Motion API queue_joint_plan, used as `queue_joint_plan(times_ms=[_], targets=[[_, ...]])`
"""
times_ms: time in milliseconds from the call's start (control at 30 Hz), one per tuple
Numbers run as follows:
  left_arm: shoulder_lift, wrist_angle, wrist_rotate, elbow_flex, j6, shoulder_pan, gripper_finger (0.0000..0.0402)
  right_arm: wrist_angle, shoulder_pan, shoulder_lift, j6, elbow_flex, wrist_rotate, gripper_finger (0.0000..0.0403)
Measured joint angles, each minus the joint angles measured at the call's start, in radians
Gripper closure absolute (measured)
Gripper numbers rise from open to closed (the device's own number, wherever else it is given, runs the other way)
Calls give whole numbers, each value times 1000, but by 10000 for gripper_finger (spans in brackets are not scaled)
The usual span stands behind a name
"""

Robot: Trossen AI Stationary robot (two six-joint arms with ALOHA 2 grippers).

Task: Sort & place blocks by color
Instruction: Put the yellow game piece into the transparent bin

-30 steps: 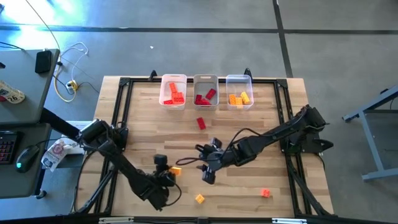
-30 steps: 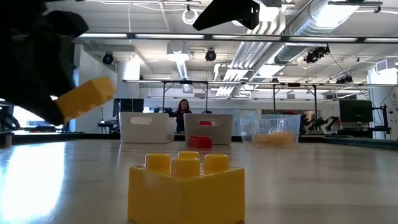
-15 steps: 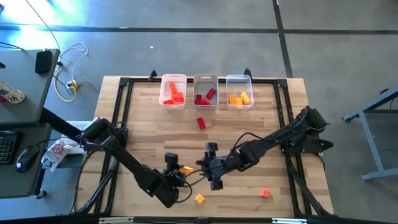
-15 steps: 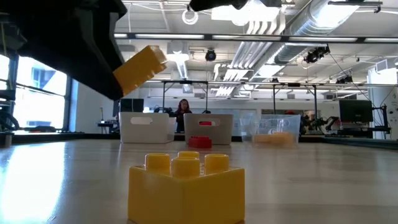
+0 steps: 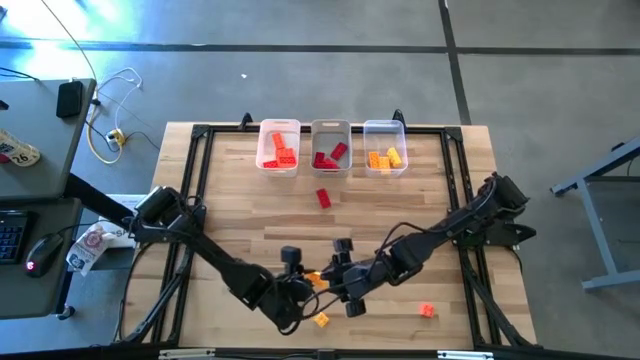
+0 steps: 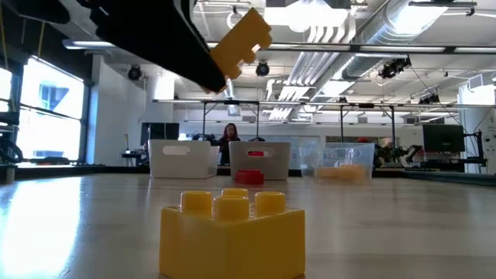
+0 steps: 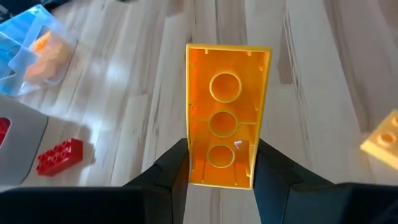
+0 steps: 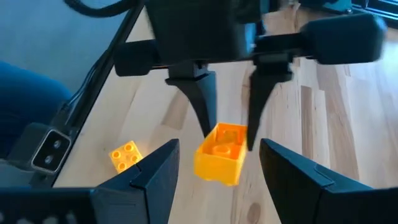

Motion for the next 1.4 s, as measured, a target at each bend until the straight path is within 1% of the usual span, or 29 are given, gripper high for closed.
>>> queue_joint_plan(times_ms=[267, 400, 567, 767, 967, 1033, 1100, 1267, 1400], targets=[[0, 98, 0, 0, 23, 14, 290, -45, 34, 0, 3, 0, 53, 192], [0, 147, 0, 0, 43, 14, 289, -57, 44, 0, 3, 0, 101, 192], [0, 196, 0, 0, 61, 15, 290, -66, 45, 0, 14, 0, 96, 192], [0, 249, -5, 0, 68, 22, 289, -112, 45, 0, 72, 0, 98, 192], [0, 328, -12, 0, 114, 23, 288, -126, 46, 0, 105, 0, 124, 193], [0, 335, -12, 0, 116, 27, 288, -126, 46, 0, 105, 0, 124, 201], [-1, 336, -11, 0, 116, 32, 288, -126, 45, 0, 108, 0, 122, 217], [-2, 337, 29, 0, 100, 51, 287, -133, 45, 0, 123, 0, 108, 285], [-2, 337, 53, 0, 83, 66, 284, -140, 45, 0, 143, 0, 101, 288]])
